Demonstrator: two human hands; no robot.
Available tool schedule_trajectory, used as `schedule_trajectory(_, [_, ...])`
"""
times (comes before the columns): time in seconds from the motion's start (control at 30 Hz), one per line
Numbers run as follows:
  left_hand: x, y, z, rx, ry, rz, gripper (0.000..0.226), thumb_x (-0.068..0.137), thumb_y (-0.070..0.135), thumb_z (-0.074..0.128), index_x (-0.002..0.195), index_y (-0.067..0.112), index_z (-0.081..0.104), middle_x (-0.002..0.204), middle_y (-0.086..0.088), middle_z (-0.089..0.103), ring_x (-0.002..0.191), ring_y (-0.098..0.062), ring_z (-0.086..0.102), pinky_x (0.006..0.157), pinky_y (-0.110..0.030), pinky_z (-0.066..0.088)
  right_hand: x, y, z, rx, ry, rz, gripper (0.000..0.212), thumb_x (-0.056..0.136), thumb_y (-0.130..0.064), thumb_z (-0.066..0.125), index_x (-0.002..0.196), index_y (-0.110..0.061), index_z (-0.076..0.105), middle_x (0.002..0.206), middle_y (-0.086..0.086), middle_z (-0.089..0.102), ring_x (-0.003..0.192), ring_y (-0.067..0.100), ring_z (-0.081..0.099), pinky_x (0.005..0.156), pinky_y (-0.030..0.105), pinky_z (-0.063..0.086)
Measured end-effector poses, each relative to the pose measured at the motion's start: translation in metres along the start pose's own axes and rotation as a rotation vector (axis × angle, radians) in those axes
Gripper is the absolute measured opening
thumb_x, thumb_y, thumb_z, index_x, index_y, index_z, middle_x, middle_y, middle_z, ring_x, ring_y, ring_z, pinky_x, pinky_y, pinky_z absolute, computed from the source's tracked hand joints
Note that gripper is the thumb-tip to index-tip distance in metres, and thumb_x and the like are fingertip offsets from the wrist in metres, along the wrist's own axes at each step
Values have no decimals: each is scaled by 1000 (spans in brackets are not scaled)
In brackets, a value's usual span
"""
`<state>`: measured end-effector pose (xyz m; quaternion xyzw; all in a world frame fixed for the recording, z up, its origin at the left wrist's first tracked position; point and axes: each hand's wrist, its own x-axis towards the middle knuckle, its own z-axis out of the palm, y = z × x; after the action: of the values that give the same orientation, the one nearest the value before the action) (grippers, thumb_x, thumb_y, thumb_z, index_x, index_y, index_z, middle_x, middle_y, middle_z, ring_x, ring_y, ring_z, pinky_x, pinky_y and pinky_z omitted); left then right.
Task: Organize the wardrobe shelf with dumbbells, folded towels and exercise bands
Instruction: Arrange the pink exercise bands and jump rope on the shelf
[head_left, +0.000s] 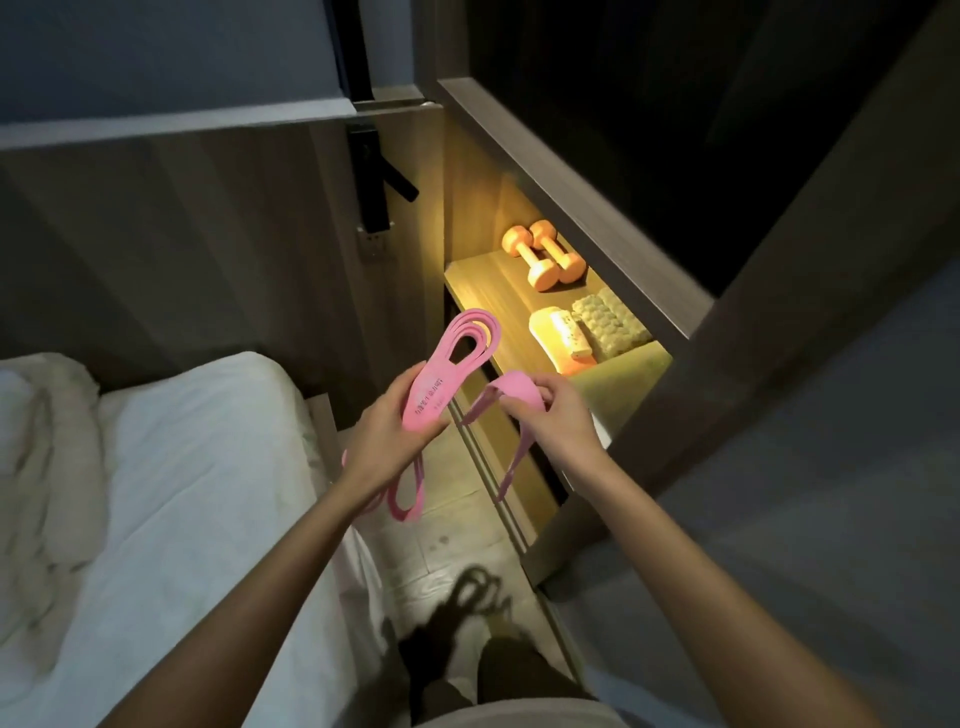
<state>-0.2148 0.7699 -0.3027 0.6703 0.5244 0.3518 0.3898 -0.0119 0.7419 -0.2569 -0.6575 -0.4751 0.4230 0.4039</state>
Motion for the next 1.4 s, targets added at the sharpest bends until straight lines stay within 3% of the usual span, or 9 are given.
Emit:
schedule_trajectory(0.2, [95, -27, -13, 51, -27, -16, 66, 80, 32, 74, 137, 33, 41, 115, 16, 58, 101, -3, 59, 77, -36, 59, 86, -8, 23, 11, 50, 48, 38, 85, -23, 67, 119, -17, 51, 113, 4, 61, 99, 20, 60, 66, 23, 47])
schedule_trajectory(0.37, [187, -38, -22, 102, -78, 6, 67, 81, 28, 73, 140, 28, 40, 120, 7, 60, 107, -10, 59, 84, -46, 56, 163, -9, 34, -15, 70, 39, 30, 86, -25, 67, 112, -21, 52, 116, 1, 59, 106, 18, 56, 87, 33, 50])
schedule_trajectory(0.57, [278, -46, -25, 136, -153, 4, 67, 82, 26, 72, 141, 25, 39, 125, 3, 58, 106, -10, 58, 82, -39, 57, 240, -14, 38, -48, 110, 67, 39, 89, -22, 65, 125, -13, 52, 119, 1, 57, 106, 14, 55, 68, 14, 43])
schedule_trajectory(0.87, [377, -81, -2, 201, -426, -10, 54, 84, 31, 71, 131, 23, 47, 115, 1, 62, 100, -16, 62, 85, -43, 56, 308, -12, 34, -131, 234, 144, 31, 90, -26, 62, 118, -14, 58, 103, -4, 61, 94, 10, 59, 80, 27, 52])
schedule_trajectory(1.0, [420, -104, 17, 235, -530, -24, 59, 83, 35, 70, 135, 23, 46, 113, 1, 65, 94, -16, 65, 85, -38, 56, 329, -8, 38, -163, 294, 262, 26, 92, -30, 59, 112, -13, 61, 97, 1, 63, 91, 15, 58, 72, 27, 46])
schedule_trajectory(1.07, [437, -113, 25, 235, -567, -2, 60, 83, 35, 69, 136, 26, 44, 106, 7, 63, 77, -4, 62, 71, -19, 54, 337, -3, 42, -178, 344, 333, 24, 93, -34, 58, 94, -10, 61, 82, -1, 60, 81, 14, 56, 64, 25, 39])
schedule_trajectory(1.13, [449, -121, 33, 210, -638, 14, 63, 83, 34, 70, 138, 26, 40, 110, 6, 61, 71, -5, 61, 63, -17, 51, 341, 4, 47, -179, 401, 433, 32, 93, -39, 56, 73, -14, 55, 70, -2, 55, 70, 12, 53, 57, 23, 35])
schedule_trajectory(1.3, [471, -139, 60, 138, -722, 54, 69, 81, 32, 74, 140, 21, 40, 132, 1, 53, 111, -14, 54, 84, -24, 49, 342, 27, 56, -167, 590, 500, 40, 92, -40, 56, 59, -17, 55, 56, -5, 54, 58, 4, 53, 50, 19, 31])
schedule_trajectory(1.4, [479, -156, 84, 139, -714, 43, 72, 80, 34, 74, 141, 21, 39, 134, -2, 53, 117, -21, 54, 90, -33, 52, 346, 52, 63, -207, 695, 541, 47, 92, -39, 54, 51, -16, 50, 41, -10, 45, 40, 0, 49, 38, 11, 29])
